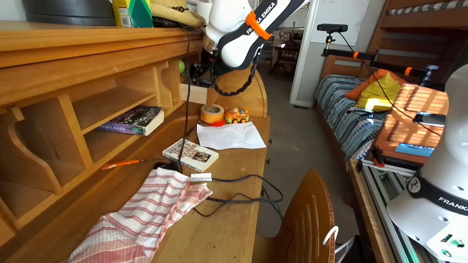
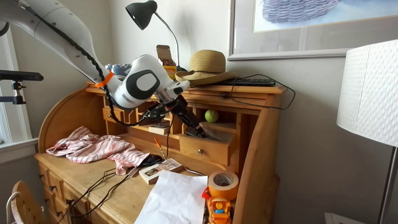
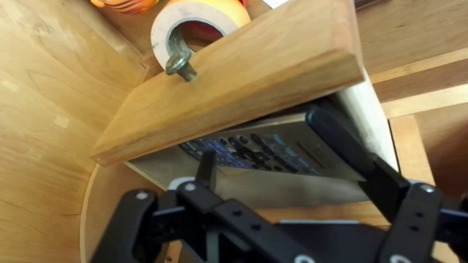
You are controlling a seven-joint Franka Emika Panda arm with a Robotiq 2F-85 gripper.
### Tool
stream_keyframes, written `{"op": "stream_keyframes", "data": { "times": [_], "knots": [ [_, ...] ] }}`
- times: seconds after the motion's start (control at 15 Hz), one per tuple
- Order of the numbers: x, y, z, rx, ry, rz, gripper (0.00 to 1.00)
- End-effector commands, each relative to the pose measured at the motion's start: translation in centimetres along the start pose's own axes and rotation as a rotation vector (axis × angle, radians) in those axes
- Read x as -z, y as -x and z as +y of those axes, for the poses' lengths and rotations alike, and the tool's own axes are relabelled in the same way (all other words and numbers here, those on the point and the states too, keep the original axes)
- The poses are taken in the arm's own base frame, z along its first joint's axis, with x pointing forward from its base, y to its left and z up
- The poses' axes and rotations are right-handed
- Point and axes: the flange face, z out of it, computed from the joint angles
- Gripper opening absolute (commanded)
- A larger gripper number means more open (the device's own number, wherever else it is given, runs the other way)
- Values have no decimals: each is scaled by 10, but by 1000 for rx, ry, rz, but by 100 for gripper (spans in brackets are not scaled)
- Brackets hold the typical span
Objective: Remove the remote from the box
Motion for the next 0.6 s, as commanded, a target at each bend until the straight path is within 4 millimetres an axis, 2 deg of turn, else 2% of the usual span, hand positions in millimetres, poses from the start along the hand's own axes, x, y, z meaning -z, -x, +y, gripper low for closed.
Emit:
{"op": "stream_keyframes", "data": {
  "times": [0.0, 0.33, 0.53],
  "knots": [
    [-4, 6, 13, -34, -2, -4, 100],
    [0, 7, 22, -49, 58, -55, 100],
    [14, 0, 26, -79, 73, -17, 100]
  ]
}}
